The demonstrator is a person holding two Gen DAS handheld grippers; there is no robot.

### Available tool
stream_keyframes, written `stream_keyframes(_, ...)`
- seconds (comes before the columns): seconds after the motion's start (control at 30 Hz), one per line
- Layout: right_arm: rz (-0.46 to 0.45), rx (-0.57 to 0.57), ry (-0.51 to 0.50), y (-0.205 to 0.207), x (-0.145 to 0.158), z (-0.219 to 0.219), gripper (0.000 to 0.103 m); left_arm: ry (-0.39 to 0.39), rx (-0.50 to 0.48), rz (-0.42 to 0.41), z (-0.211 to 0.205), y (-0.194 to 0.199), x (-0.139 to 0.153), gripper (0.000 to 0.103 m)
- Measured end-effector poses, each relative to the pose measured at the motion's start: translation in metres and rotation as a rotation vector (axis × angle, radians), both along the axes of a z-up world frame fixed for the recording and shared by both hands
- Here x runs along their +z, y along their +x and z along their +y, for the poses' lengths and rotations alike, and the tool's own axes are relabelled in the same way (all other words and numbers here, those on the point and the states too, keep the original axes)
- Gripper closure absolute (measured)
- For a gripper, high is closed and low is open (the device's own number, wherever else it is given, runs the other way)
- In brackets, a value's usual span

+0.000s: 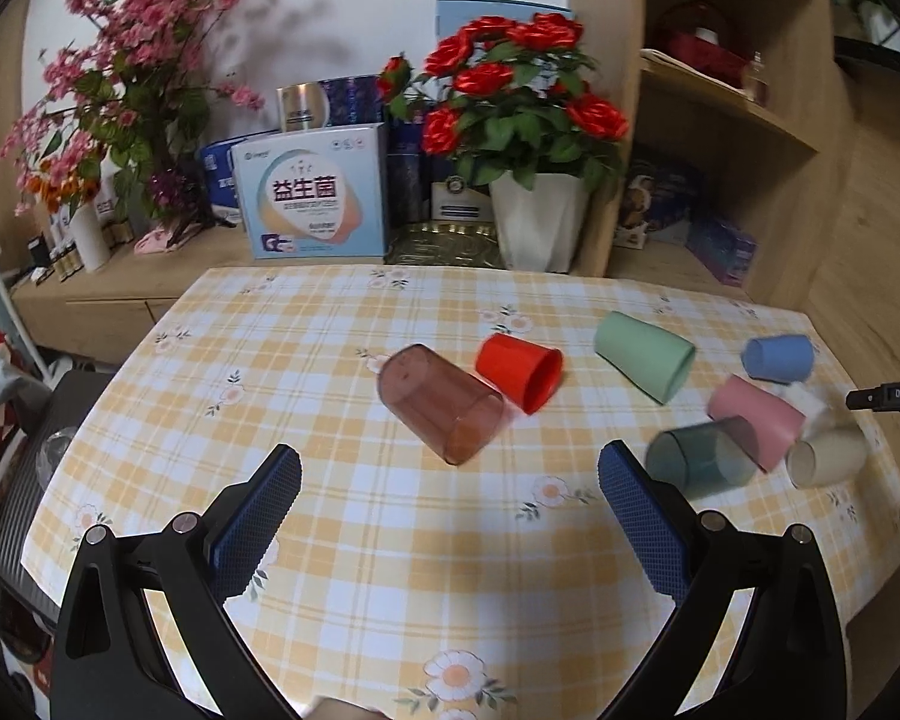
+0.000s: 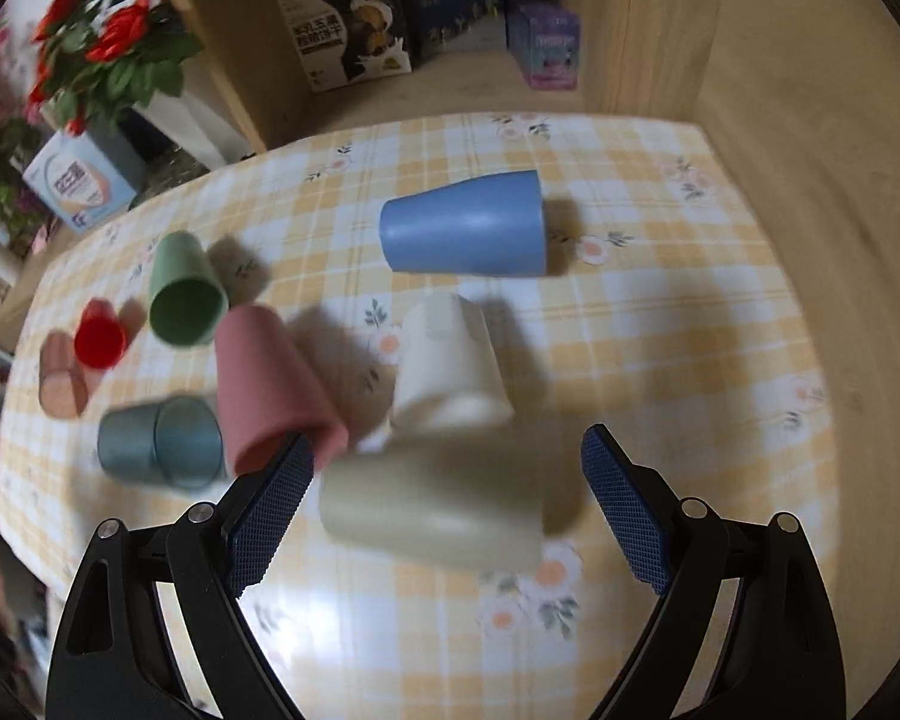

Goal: Flip cup upside down
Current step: 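Move the right tool down to the small white cup and close on it, then lift the white cup with the right tool, set it down, open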

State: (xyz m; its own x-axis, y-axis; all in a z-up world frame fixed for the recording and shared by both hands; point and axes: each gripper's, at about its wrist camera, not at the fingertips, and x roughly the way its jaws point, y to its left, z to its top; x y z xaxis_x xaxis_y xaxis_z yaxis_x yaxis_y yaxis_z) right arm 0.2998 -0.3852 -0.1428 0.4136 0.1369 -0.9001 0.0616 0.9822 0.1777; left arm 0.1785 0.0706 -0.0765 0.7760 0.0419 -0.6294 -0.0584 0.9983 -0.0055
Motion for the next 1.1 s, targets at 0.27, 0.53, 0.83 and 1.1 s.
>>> stream_keyframes(0.27,0.122,0.008,0.008,0.056,-0.034,0.003,0.016,-0.009,0.036,0.044,0.028,0.016,-0.018,0.006)
stream_keyframes(0.53,0.241,0.019,-0.023,0.078,-0.067,0.009,0.016,-0.044,0.035,0.095,0.036,0.023,-0.036,0.006)
stream_keyframes(0.83,0.210,-0.043,0.030,0.076,-0.060,-0.001,0.046,-0.054,0.026,0.092,0.036,0.023,-0.037,0.006)
stream_keyframes(1.1,0.044,-0.037,0.064,0.044,0.003,0.012,0.046,-0.063,0.015,0.060,0.037,0.016,-0.025,0.006)
